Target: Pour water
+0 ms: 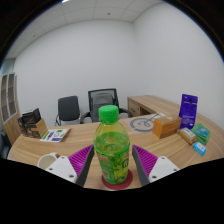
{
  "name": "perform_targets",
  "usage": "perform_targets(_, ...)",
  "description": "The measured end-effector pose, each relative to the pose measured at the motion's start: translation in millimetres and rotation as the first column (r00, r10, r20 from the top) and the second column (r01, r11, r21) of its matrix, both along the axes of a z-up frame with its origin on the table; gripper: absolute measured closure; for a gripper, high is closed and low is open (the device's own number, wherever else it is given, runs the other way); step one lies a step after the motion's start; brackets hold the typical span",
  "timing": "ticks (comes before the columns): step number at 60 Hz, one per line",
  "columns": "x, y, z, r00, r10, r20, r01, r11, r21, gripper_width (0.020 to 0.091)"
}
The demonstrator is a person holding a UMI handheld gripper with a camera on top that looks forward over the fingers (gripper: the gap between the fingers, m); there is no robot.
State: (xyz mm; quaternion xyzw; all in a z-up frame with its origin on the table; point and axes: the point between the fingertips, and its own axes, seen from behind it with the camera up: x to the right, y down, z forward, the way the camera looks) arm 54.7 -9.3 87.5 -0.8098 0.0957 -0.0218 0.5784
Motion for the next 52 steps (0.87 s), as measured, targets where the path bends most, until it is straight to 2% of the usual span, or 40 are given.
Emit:
perform_targets(3,1.0,-10.3,4.1,1.000,-0.012,0.002,0.012,1.000,-0.021,0.0273)
perform_targets(5,-2.3,-19.0,5.8,1.000,-0.012,-0.007,0.012,0.999,-0.046,0.0256)
perform_targets(14,-20.6,-61.8,18.8,0.999,0.022,-0.023,-0.025,0.989,-0.146,0.0257)
perform_targets(20,-38.3,-79.7,42.0,0.997,0.063,-0.033,-0.068,0.978,-0.197,0.0256)
perform_targets(33,-71.8,-90.8,120.5,0.989,0.144,-0.023,-0.146,0.982,-0.120,0.0256)
perform_targets(52,-95.9,-100.6,151.1,0.982,0.190,-0.003,-0.189,0.976,-0.113,0.0266)
